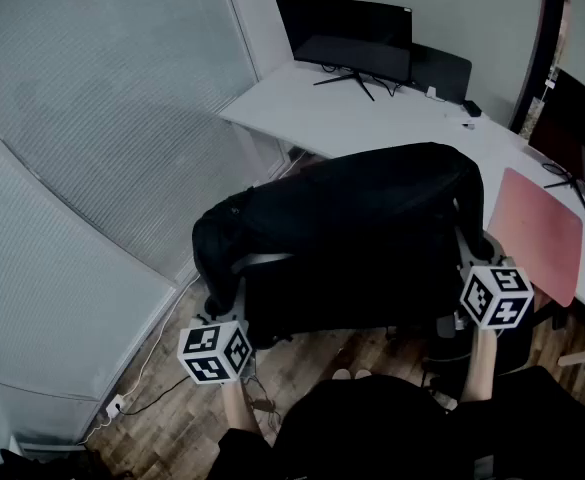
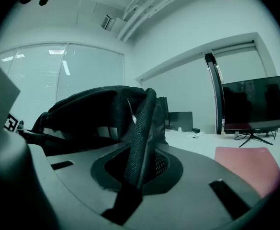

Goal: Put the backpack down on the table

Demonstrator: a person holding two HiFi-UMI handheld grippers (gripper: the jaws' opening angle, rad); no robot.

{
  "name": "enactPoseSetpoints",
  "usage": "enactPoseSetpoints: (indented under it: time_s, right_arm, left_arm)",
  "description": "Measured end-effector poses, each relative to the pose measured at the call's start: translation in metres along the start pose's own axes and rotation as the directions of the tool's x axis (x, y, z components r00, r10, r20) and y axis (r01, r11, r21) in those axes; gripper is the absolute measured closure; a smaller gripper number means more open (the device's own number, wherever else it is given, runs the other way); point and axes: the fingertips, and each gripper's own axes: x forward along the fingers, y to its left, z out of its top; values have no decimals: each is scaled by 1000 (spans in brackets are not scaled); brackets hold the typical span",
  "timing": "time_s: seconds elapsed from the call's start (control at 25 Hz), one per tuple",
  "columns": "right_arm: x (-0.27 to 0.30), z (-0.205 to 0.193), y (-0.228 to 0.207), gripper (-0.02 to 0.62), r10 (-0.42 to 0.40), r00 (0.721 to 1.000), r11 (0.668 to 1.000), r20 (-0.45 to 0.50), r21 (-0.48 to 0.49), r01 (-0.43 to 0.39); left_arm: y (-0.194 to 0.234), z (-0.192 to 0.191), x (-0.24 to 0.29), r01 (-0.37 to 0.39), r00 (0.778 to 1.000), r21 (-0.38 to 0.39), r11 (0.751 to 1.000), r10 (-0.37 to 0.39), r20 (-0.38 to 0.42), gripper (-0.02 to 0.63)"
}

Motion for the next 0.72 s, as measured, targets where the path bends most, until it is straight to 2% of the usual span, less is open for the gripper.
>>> enactPoseSetpoints:
  time_s: [0.72]
  right_arm:
    - [12, -4, -16, 558, 22, 1000, 1000, -8, 11, -22]
  left_arm:
    - [-10, -1, 8, -26, 1000, 1, 1000, 26, -4, 505]
